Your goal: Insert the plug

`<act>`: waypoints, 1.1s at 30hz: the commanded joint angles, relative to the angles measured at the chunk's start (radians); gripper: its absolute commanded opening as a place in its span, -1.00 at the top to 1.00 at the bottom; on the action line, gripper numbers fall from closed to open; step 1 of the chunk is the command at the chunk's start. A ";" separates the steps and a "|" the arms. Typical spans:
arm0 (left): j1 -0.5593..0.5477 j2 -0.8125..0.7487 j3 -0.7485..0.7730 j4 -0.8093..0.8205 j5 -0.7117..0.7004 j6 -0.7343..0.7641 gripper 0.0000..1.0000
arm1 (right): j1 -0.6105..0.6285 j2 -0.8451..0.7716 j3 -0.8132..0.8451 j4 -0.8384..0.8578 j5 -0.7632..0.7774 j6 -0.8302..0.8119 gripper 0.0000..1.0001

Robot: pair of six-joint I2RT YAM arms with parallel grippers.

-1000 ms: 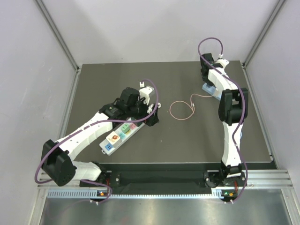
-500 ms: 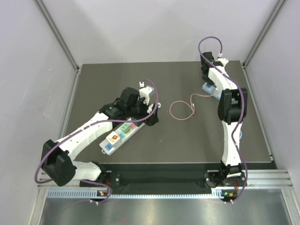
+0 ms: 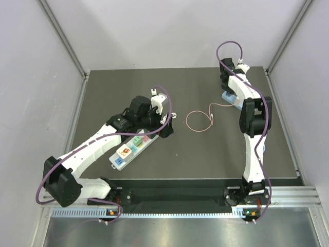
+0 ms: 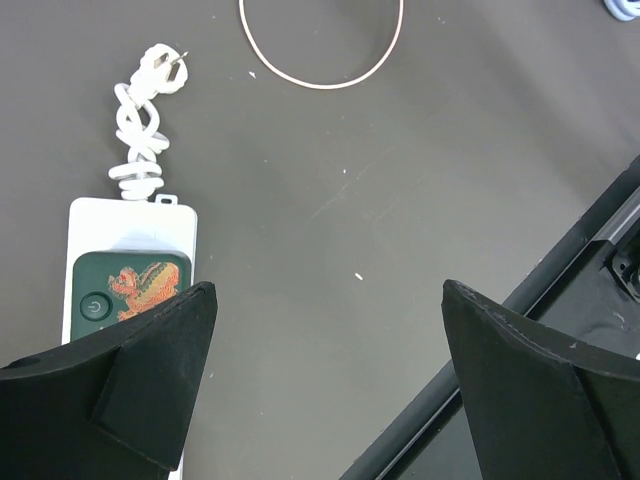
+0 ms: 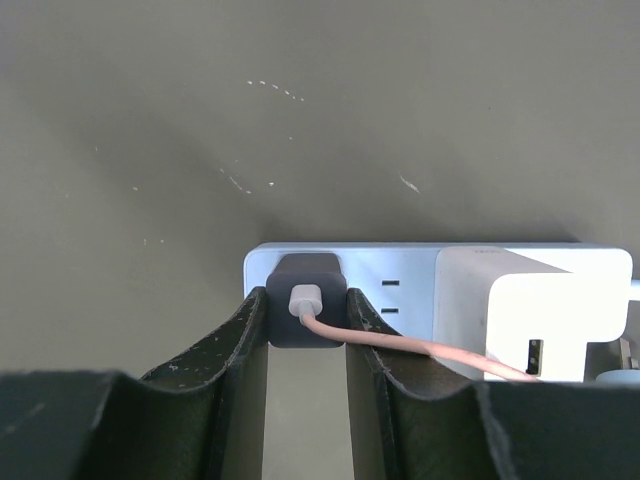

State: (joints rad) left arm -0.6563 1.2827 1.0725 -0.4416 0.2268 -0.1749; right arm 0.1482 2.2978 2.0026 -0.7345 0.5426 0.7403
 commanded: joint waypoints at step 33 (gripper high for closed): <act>-0.005 -0.065 -0.002 0.041 -0.009 -0.008 -0.97 | 0.016 0.043 -0.096 0.009 -0.342 0.084 0.40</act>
State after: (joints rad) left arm -0.6563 1.2518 1.0721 -0.4412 0.2249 -0.1829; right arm 0.1303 2.2673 1.9503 -0.7048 0.4644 0.7700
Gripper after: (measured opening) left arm 0.985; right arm 0.307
